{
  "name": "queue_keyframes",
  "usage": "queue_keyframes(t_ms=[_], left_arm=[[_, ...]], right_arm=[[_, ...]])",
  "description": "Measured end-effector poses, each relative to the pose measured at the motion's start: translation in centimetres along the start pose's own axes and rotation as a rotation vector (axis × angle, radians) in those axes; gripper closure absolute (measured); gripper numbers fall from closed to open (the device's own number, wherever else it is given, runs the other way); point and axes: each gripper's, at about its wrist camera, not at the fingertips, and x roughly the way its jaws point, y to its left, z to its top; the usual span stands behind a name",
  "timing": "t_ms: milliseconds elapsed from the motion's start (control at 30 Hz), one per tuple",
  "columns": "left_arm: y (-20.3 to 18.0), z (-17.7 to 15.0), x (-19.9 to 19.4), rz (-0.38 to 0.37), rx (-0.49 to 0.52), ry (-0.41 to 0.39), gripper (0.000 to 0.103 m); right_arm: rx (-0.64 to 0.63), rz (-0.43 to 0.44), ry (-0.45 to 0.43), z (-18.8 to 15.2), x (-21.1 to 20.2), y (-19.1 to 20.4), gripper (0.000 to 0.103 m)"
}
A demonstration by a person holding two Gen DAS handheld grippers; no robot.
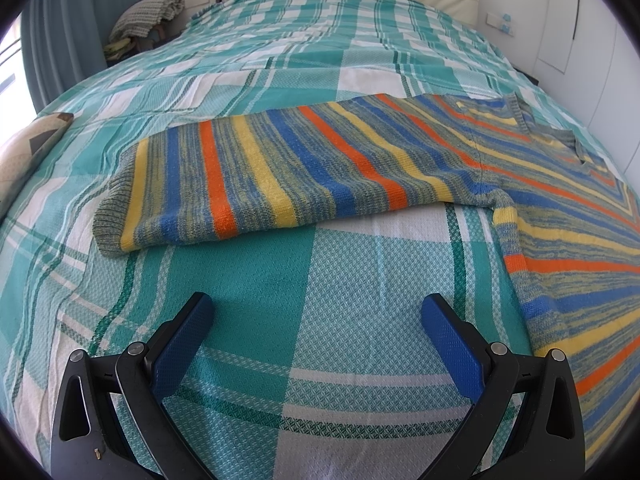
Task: Fold small clothes
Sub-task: 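Grasp the folded sweater edge with the right gripper and lift it, then lay the held edge over the sweater body and open the right gripper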
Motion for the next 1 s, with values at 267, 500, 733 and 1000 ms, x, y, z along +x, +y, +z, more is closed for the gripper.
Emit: queue_keyframes(t_ms=[267, 500, 733, 1000], left_arm=[[-0.1, 0.9, 0.1, 0.019, -0.010, 0.109, 0.000], [0.4, -1.5, -2.7, 0.010, -0.053, 0.040, 0.001], [1.4, -2.8, -2.8, -0.050, -0.077, -0.004, 0.000], [0.6, -2.9, -2.4, -0.022, -0.059, -0.019, 0.000]], right_arm=[[-0.303, 0.004, -0.088, -2.2, -2.4, 12.0, 0.100], [-0.530, 0.246, 0.130, -11.3, 6.1, 29.2, 0.100], [-0.545, 0.205, 0.349, -17.4, 17.5, 32.0, 0.044], [-0.456, -0.149, 0.398, -14.9, 21.2, 22.8, 0.044]])
